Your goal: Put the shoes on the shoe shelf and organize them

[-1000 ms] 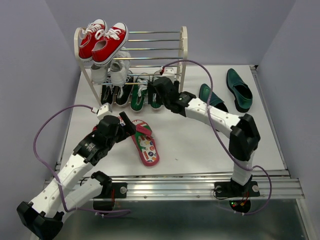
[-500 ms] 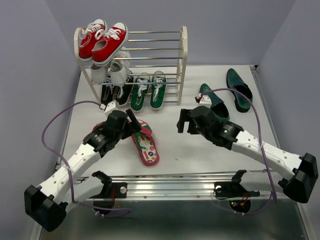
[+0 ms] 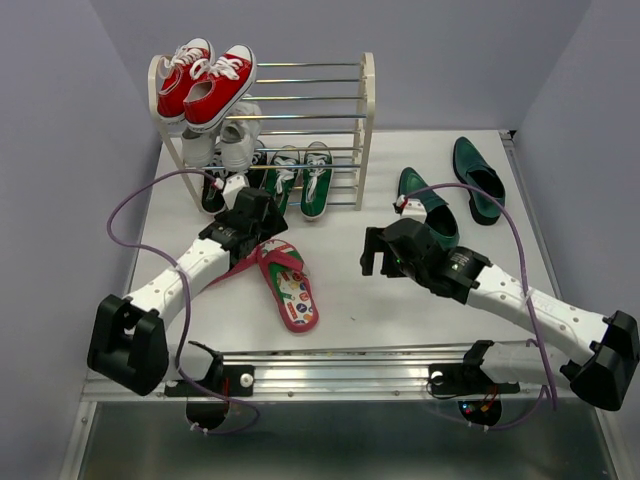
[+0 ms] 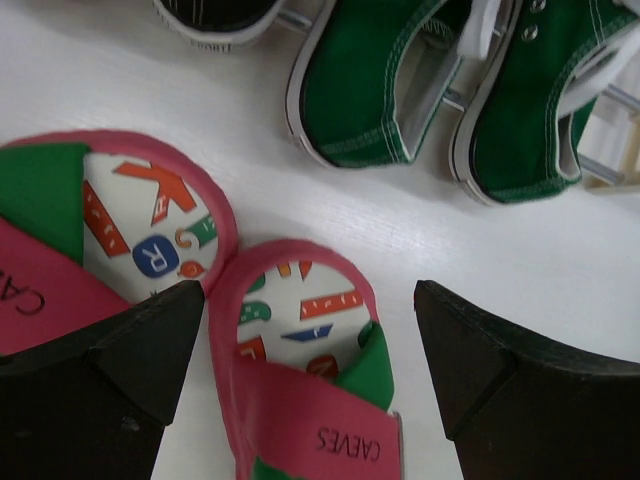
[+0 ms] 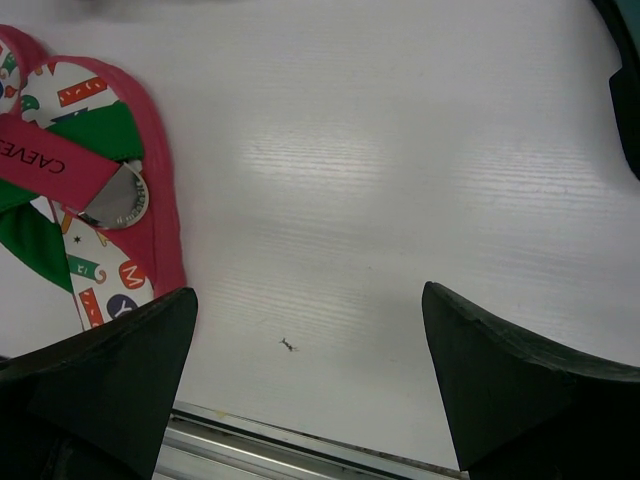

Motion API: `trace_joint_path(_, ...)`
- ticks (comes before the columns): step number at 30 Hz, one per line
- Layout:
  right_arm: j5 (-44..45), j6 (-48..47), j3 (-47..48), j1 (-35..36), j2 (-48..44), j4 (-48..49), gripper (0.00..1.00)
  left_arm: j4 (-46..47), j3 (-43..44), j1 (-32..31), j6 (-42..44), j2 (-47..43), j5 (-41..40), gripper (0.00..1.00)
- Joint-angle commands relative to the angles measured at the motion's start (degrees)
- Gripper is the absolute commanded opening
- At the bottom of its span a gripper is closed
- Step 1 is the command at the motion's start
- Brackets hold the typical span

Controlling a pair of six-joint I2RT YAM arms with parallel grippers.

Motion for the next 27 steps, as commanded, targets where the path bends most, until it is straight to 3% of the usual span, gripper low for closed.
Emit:
trace_joint_path(1, 1.7, -1.0, 0.7, 0.2, 0.8, 0.0, 1.0, 8.3, 4.0, 4.0, 6.8, 4.3, 2.2, 0.99)
trace_joint_path(13, 7.2, -1.5, 0.5, 0.2, 2.5, 0.5, 1.0, 14.3, 8.6, 5.0, 13.7, 16.4, 7.4, 0.99)
trace_joint_path(17, 8.3, -1.4, 0.5, 0.2, 2.6, 0.5, 1.0, 14.3, 10.4, 5.1, 14.4, 18.9, 7.8, 0.87)
trace_joint_path(20, 8.6, -1.4, 0.4, 0.2, 2.7, 0.4, 1.0, 14.3, 10.9, 5.1, 14.5, 18.8, 8.4, 0.72)
trace_joint_path(24, 9.9, -2.1, -0.2, 0.2, 3.8, 0.4, 1.0, 14.3, 11.3, 5.1, 15.4, 17.2, 9.0, 0.44)
trace_joint_path(26, 9.8, -1.9, -0.4, 0.2, 4.2, 0.5, 1.0, 14.2, 11.5, 5.1, 15.5, 17.0, 9.2, 0.39)
trace_joint_path(27, 9.6, -1.9, -0.4, 0.2, 4.3, 0.4, 1.0, 14.0, 11.6, 5.1, 15.6, 17.0, 9.5, 0.31)
